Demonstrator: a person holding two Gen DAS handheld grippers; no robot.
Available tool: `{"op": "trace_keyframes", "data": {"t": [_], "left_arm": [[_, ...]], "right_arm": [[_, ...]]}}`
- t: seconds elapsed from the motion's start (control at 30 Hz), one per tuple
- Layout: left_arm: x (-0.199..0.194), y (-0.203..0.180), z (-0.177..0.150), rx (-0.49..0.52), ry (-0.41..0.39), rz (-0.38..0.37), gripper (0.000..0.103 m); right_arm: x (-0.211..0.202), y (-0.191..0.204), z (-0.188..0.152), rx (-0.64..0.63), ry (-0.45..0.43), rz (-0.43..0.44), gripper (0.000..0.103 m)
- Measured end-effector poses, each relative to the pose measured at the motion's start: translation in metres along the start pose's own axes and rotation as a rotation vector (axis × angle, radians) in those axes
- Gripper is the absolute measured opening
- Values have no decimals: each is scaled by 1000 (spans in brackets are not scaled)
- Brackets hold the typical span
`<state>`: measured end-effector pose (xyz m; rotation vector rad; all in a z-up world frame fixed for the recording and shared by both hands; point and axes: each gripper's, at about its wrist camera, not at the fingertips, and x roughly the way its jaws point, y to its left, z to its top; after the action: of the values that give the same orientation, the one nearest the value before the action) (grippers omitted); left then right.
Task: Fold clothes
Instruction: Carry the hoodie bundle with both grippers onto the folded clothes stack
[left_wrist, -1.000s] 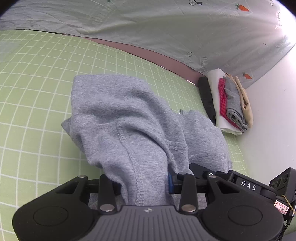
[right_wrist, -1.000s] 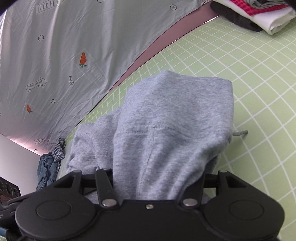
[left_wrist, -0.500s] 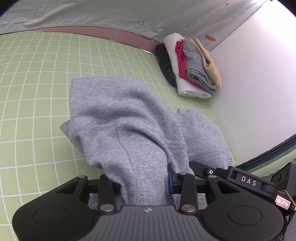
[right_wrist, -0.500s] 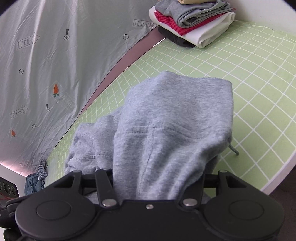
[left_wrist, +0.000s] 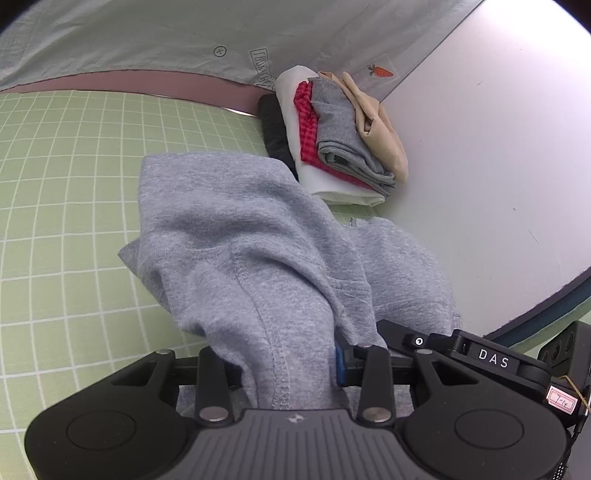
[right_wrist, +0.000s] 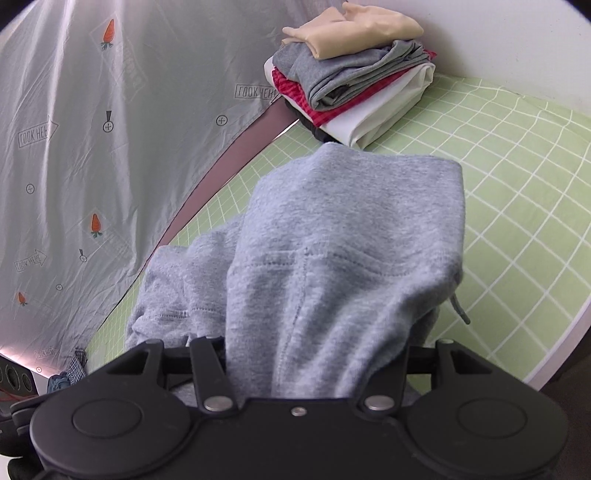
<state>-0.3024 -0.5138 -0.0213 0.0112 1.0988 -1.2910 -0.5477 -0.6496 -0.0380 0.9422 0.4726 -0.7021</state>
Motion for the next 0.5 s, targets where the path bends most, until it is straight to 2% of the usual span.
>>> {"op": "trace_keyframes", "data": {"t": [0.13, 0.3, 0.5], "left_arm": [[41, -42, 11, -43, -58, 4, 40], [64, -77, 50, -50, -132, 1, 39], [90, -118, 98, -56, -219, -2, 39]], "right_arm": [[2, -38, 59, -72, -1, 25, 54], [-6, -70, 130, -208, -24, 61, 54], [-7, -83, 211, -305, -71, 134, 54]]}}
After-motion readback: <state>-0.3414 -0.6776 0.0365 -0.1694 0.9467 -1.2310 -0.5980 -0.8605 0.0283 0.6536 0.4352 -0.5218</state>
